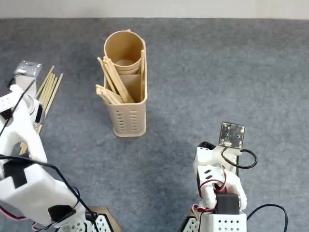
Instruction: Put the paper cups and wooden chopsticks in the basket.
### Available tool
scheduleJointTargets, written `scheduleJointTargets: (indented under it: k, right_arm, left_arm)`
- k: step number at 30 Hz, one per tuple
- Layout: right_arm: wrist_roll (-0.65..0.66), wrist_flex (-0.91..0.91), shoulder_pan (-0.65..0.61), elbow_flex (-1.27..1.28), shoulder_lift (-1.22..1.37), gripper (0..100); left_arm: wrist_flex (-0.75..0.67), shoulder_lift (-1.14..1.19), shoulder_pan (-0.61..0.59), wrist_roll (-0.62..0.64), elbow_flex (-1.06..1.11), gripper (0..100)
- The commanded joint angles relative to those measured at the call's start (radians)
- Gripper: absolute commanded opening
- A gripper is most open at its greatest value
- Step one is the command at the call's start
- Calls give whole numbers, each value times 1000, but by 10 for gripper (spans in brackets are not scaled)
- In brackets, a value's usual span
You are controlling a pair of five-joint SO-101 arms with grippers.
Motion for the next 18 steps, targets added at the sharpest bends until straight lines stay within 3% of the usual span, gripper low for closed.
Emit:
scheduleJointTargets:
  k: [1,18]
  right_arm:
    - [9,-2,10,160,-1,5]
    - [9,-2,10,160,-1,5]
  left_arm:
    - [-20,31,-19,-8,-71,109]
    - [-26,188,-21,-8,-130,77]
